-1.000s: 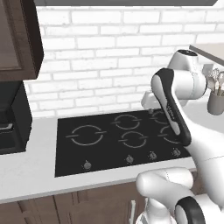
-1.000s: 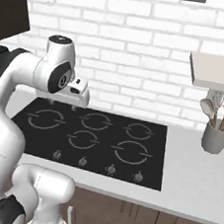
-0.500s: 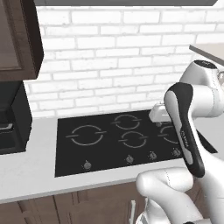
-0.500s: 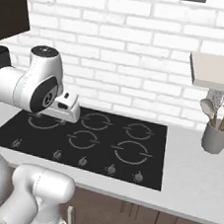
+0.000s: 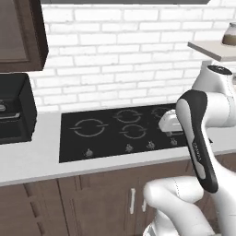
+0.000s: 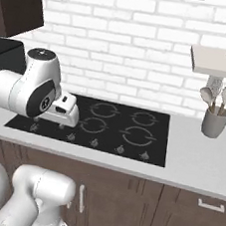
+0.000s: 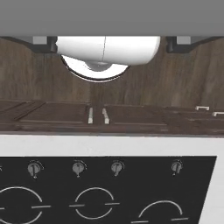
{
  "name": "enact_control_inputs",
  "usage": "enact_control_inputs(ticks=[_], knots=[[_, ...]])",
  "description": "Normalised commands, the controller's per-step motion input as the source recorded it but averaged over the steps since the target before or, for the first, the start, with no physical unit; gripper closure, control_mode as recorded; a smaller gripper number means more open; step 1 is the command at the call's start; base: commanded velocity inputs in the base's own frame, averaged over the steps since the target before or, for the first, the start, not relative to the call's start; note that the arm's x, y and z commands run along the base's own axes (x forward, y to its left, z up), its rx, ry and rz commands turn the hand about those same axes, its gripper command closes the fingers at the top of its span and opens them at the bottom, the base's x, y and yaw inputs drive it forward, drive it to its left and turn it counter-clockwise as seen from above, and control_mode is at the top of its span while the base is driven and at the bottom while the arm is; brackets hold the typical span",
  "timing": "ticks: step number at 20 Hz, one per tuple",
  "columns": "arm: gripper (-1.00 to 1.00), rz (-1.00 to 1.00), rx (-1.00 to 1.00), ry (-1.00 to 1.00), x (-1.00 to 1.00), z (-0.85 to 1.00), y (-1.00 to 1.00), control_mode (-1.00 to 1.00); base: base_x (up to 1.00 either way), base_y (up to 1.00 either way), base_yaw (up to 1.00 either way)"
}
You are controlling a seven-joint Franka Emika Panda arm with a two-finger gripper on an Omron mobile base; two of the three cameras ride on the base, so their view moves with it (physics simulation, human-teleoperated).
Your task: Navigate to the electric kettle.
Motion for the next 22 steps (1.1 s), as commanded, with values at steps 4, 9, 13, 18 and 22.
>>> enact_control_inputs(ticks=[4,9,13,18,22], knots=[[-1.0,0.0,0.0,0.0,0.0,0.0,0.0,1.0,-0.96,0.01,-0.01],[-1.0,0.0,0.0,0.0,0.0,0.0,0.0,1.0,-0.13,0.0,-0.02],[-1.0,0.0,0.0,0.0,0.0,0.0,0.0,1.0,0.08,-0.32,-0.09],[-1.0,0.0,0.0,0.0,0.0,0.0,0.0,1.0,0.03,-0.13,-0.87],[-1.0,0.0,0.0,0.0,0.0,0.0,0.0,1.0,0.0,0.0,-0.94]])
